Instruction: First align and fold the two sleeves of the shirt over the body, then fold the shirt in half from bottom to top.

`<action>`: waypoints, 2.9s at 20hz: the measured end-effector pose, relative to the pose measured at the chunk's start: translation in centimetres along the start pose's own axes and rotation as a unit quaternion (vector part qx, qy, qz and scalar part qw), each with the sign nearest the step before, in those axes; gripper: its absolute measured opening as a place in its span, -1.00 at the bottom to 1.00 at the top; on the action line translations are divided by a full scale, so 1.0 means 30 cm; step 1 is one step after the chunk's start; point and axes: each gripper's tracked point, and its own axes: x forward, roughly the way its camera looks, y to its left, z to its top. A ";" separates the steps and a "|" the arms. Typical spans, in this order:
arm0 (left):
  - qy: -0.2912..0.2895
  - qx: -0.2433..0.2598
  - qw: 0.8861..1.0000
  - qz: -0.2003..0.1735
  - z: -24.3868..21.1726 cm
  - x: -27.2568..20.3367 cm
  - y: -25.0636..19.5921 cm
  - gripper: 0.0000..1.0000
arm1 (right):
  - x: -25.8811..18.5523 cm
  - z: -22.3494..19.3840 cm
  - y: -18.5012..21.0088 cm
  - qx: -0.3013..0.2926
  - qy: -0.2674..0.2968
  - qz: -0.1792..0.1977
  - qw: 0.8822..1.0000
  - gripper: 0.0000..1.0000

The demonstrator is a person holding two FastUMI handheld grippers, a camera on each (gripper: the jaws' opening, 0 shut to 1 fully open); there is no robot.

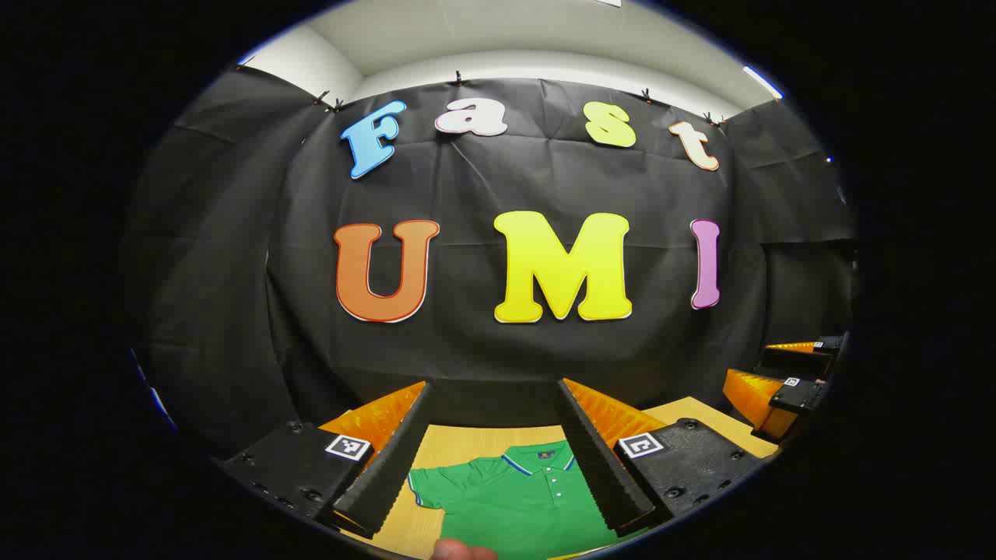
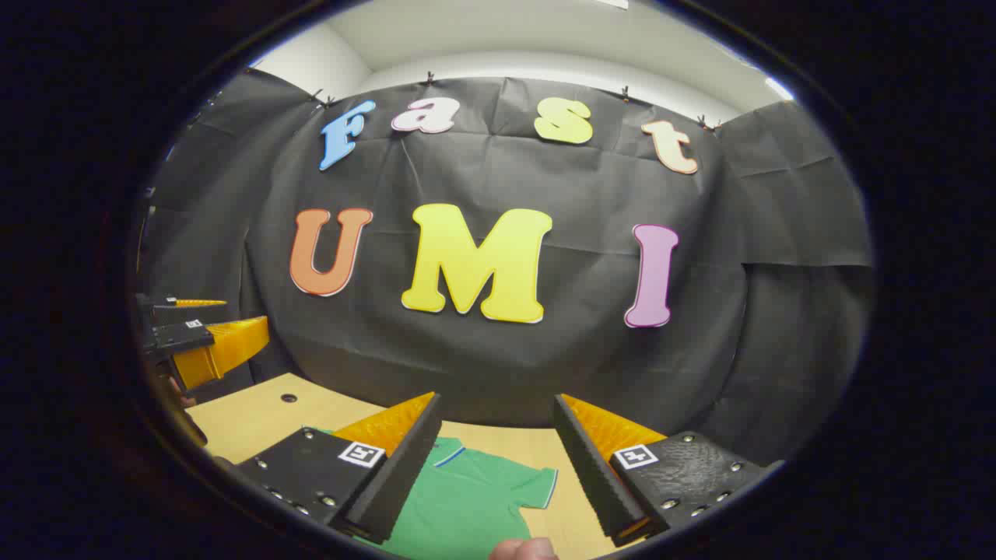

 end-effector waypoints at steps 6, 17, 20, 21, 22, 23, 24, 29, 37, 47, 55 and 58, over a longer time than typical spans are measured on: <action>0.011 0.003 1.000 -0.004 -0.038 -0.006 -0.008 0.99 | 0.005 -0.037 -0.027 -0.003 0.019 0.002 1.000 0.82; 0.039 0.001 0.999 0.003 -0.117 -0.029 -0.004 0.99 | 0.032 -0.183 -0.083 -0.009 0.074 0.009 0.997 0.82; 0.050 0.009 0.999 0.012 -0.145 -0.027 0.002 1.00 | 0.072 -0.247 -0.130 -0.012 0.095 0.009 0.995 0.83; 0.054 0.009 0.998 0.015 -0.156 -0.034 0.000 1.00 | 0.104 -0.289 -0.157 -0.015 0.108 0.013 0.994 0.83; 0.058 0.009 0.998 0.017 -0.164 -0.037 -0.002 1.00 | 0.131 -0.318 -0.173 -0.015 0.118 0.017 0.993 0.82; 0.062 0.009 0.998 0.019 -0.177 -0.040 0.002 1.00 | 0.156 -0.343 -0.187 -0.012 0.126 0.020 0.992 0.83; 0.065 0.009 0.998 0.022 -0.181 -0.040 -0.001 1.00 | 0.184 -0.367 -0.200 -0.007 0.133 0.023 0.991 0.83; 0.082 0.004 0.996 0.039 -0.212 -0.052 0.003 1.00 | 0.374 -0.508 -0.282 0.010 0.166 0.024 0.986 0.83; 0.113 0.017 0.992 0.062 -0.296 -0.049 -0.014 1.00 | 0.661 -0.894 -0.342 0.014 0.258 0.035 0.965 0.83; 0.152 0.022 0.984 0.085 -0.401 -0.097 -0.004 1.00 | 0.816 -1.130 -0.351 -0.003 0.289 0.031 0.957 0.83; 0.156 0.019 0.983 0.091 -0.412 -0.105 -0.001 1.00 | 0.806 -1.186 -0.311 0.037 0.306 0.052 0.950 0.65; 0.154 0.020 0.984 0.086 -0.412 -0.102 0.002 1.00 | 0.797 -1.175 -0.286 -0.005 0.308 0.063 0.949 -0.27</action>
